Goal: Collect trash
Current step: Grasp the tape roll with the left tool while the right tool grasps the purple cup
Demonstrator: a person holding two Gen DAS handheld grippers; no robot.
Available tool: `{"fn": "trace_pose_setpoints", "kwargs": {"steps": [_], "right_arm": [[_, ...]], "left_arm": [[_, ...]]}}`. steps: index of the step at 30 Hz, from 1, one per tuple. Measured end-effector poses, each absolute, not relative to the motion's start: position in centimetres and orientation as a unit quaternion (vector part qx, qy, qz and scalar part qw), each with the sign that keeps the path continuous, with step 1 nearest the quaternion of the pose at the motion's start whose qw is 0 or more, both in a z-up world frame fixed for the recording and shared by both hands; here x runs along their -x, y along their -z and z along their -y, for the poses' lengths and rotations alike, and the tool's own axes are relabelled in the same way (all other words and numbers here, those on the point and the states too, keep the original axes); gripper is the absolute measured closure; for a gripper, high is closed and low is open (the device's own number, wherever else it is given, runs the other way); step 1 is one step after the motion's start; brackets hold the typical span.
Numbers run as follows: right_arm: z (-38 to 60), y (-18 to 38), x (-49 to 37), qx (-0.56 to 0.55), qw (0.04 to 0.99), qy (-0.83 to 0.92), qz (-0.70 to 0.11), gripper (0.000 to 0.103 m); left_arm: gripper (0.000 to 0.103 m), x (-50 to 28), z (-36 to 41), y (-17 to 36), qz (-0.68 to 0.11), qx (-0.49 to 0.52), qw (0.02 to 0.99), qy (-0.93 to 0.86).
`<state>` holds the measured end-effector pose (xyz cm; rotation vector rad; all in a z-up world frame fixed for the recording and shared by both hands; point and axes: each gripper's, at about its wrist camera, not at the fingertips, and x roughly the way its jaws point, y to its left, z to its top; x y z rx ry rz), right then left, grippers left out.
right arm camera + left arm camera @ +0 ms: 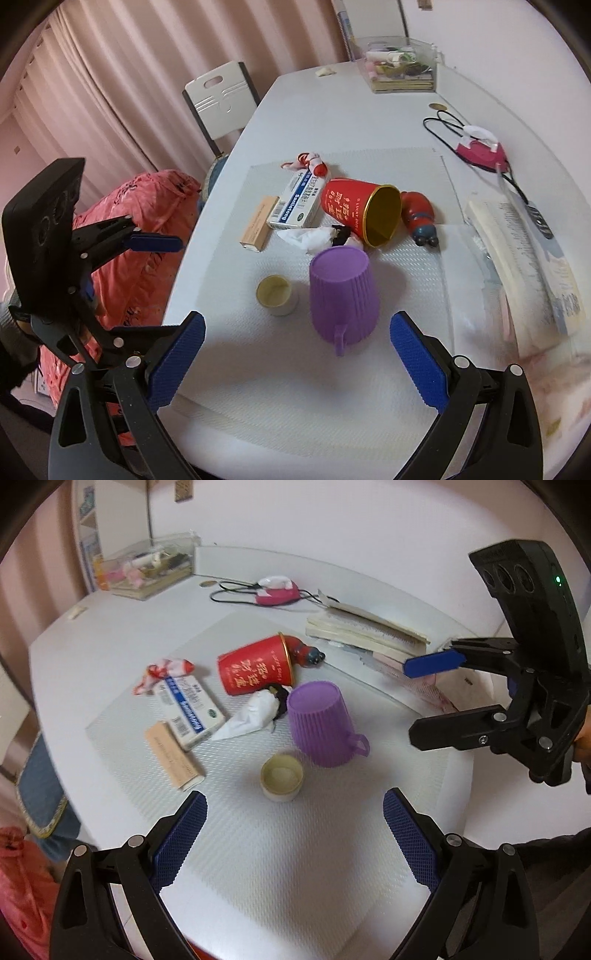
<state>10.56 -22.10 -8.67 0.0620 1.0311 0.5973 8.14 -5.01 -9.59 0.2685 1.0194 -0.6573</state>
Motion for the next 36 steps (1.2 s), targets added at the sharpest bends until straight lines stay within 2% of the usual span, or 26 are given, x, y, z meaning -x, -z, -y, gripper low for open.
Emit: {"fn": "trace_pose_setpoints", "kwargs": {"steps": [8, 10, 14, 16, 20, 21, 24, 25, 26, 28, 32, 36], "right_arm": [[21.3, 13.2, -13.7, -0.013, 0.816, -0.291, -0.500, 0.005], [21.1, 14.0, -14.3, -0.012, 0.812, -0.295, -0.504, 0.010], [20.8, 15.3, -15.2, -0.003, 0.809, -0.293, -0.511, 0.011], [20.9, 15.8, -15.6, -0.005, 0.808, -0.293, -0.512, 0.012], [20.9, 16.7, -16.0, 0.000, 0.804, -0.294, -0.517, 0.019], [20.8, 16.9, -16.1, 0.001, 0.803, -0.295, -0.518, 0.019], [20.7, 17.4, -16.4, 0.002, 0.800, -0.297, -0.521, 0.019], [20.6, 17.6, -16.4, 0.001, 0.798, -0.301, -0.522, 0.024], [20.6, 17.7, -16.5, 0.002, 0.797, -0.301, -0.523, 0.030], [20.4, 17.8, -16.5, 0.008, 0.801, -0.302, -0.517, 0.034], [20.4, 17.7, -16.3, 0.009, 0.802, -0.306, -0.513, 0.037], [20.6, 17.3, -15.9, 0.003, 0.803, -0.312, -0.507, 0.037]], "left_arm": [[0.008, -10.9, 5.5, 13.7, -0.490, -0.135, 0.800, 0.320], [0.008, -11.3, 5.6, 14.5, -0.494, -0.135, 0.795, 0.326], [0.009, -11.8, 6.1, 15.6, -0.492, -0.141, 0.789, 0.338], [0.022, -12.1, 6.2, 16.1, -0.492, -0.140, 0.787, 0.346], [0.027, -12.7, 6.5, 17.0, -0.495, -0.147, 0.785, 0.342], [0.030, -12.8, 6.5, 17.2, -0.496, -0.146, 0.784, 0.343], [0.030, -12.6, 6.7, 17.4, -0.490, -0.155, 0.786, 0.344], [0.033, -12.5, 6.7, 17.4, -0.487, -0.157, 0.787, 0.343], [0.037, -12.5, 6.7, 17.4, -0.483, -0.162, 0.792, 0.336], [0.060, -12.3, 6.7, 17.1, -0.479, -0.162, 0.792, 0.340], [0.061, -11.7, 7.2, 17.3, -0.472, -0.188, 0.794, 0.335], [0.061, -12.1, 6.6, 17.0, -0.483, -0.159, 0.793, 0.334]]}}
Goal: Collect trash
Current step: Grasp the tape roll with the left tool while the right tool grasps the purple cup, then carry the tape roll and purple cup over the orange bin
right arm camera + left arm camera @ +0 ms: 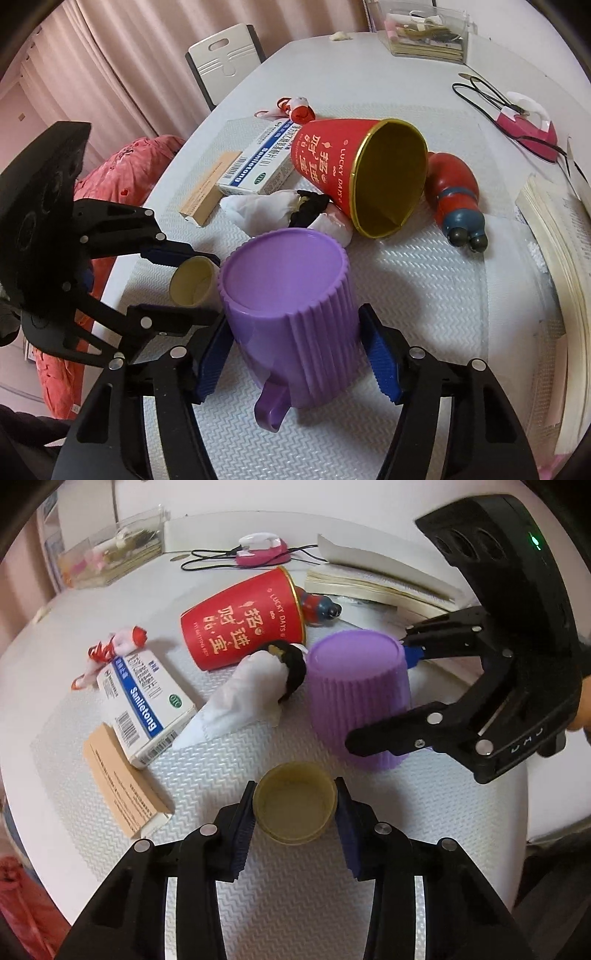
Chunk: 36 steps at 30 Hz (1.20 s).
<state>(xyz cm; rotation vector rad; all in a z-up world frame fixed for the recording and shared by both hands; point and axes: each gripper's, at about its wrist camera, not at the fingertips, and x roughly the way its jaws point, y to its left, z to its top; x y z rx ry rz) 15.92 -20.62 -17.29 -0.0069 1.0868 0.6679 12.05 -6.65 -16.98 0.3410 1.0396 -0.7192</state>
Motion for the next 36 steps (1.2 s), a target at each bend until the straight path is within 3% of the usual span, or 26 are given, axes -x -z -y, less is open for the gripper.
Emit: {"fn": "trace_pose_setpoints", "kwargs": {"steps": [23, 36], "right_arm": [[21.5, 7.3, -7.0, -0.001, 0.799, -0.369, -0.474, 0.037], [12.7, 3.1, -4.6, 0.040, 0.765, -0.475, -0.433, 0.037]], "left_arm": [[0.061, -3.8, 4.6, 7.7, -0.446, -0.137, 0.830, 0.306], [0.061, 2.7, -3.5, 4.4, -0.440, -0.091, 0.873, 0.190]]}}
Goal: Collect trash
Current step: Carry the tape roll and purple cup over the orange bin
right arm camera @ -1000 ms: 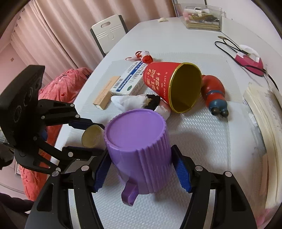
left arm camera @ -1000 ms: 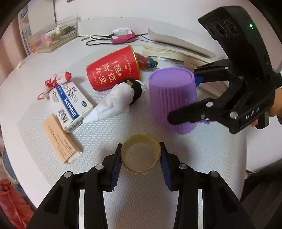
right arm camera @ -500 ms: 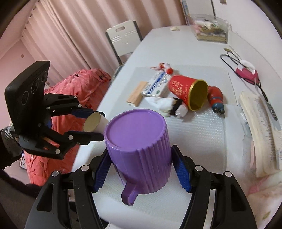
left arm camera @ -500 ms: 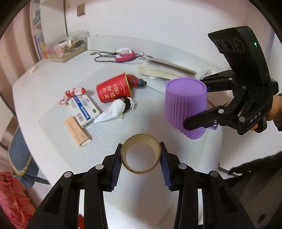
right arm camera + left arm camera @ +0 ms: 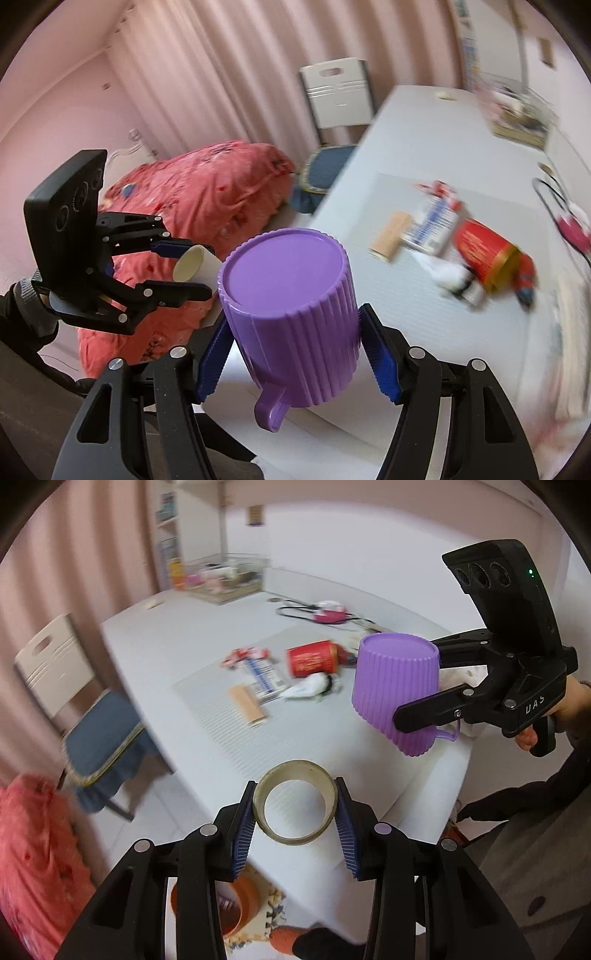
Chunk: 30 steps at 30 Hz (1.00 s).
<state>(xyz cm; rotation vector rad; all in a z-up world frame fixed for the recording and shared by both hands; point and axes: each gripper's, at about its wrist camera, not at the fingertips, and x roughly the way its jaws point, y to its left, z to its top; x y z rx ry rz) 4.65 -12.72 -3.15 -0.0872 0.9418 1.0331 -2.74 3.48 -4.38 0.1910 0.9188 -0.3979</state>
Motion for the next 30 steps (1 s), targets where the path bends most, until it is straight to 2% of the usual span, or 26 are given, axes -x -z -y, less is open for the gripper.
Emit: {"fn": "trace_pose_setpoints", "kwargs": {"steps": [14, 20, 30], "right_arm": [[-4.0, 2.7, -2.2, 0.107, 0.693, -0.582, -0.412, 0.037], [-10.4, 5.3, -2.0, 0.117, 0.670, -0.592, -0.432, 0.037], [-17.4, 13.2, -4.0, 0.118, 0.654, -0.565, -0.489, 0.037]], "left_arm": [[0.061, 7.3, -14.6, 4.9, -0.453, -0.028, 0.889, 0.063], [0.061, 7.5, -19.6, 7.3, -0.471, 0.011, 0.881, 0.037], [0.061, 6.6, -25.8, 13.4, -0.505, 0.055, 0.861, 0.021]]}}
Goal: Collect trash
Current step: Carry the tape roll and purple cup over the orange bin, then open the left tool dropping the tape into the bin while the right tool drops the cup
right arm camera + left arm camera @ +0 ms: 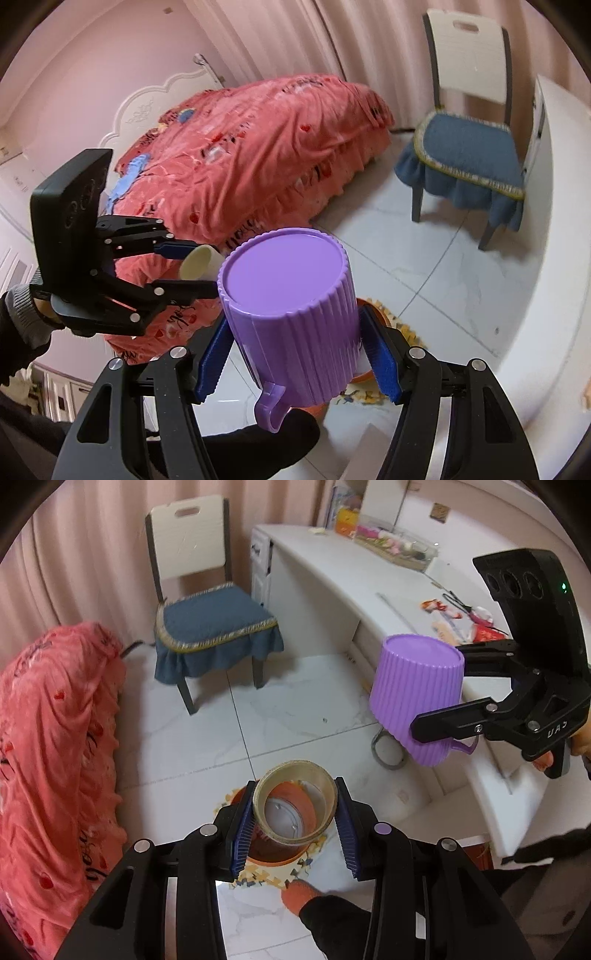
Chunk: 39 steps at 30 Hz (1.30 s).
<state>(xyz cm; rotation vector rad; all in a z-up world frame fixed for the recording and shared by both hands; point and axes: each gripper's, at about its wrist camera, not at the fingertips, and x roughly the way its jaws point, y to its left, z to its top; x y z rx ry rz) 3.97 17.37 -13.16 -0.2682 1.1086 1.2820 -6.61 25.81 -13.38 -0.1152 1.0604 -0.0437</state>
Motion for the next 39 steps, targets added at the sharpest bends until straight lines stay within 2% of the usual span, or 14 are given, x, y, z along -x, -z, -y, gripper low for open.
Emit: {"fn": "trace_pose_setpoints", "kwargs": {"steps": [15, 27, 29, 30, 39], "right_arm": [[-23.6, 25.8, -5.2, 0.127, 0.625, -0.521, -0.568, 0.037], [-25.7, 31.3, -5.9, 0.131, 0.616, -0.491, -0.602, 0.037], [-25.6, 31.8, -6.0, 0.132, 0.616, -0.487, -0.605, 0.037], [-25.6, 32.0, -6.0, 0.133, 0.615, -0.485, -0.607, 0.037], [-26.5, 32.0, -6.0, 0.143, 0.611, -0.488, -0.607, 0.035]], "left_arm": [[0.061, 4.9, -30.3, 22.6, -0.554, 0.091, 0.826, 0.043], [0.061, 4.5, -30.8, 26.8, -0.571, 0.115, 0.811, 0.056], [0.055, 4.3, -30.6, 27.2, -0.574, 0.111, 0.809, 0.057], [0.043, 4.2, -30.5, 27.4, -0.576, 0.108, 0.808, 0.054], [0.042, 4.9, -30.9, 27.0, -0.579, 0.102, 0.808, 0.047]]}}
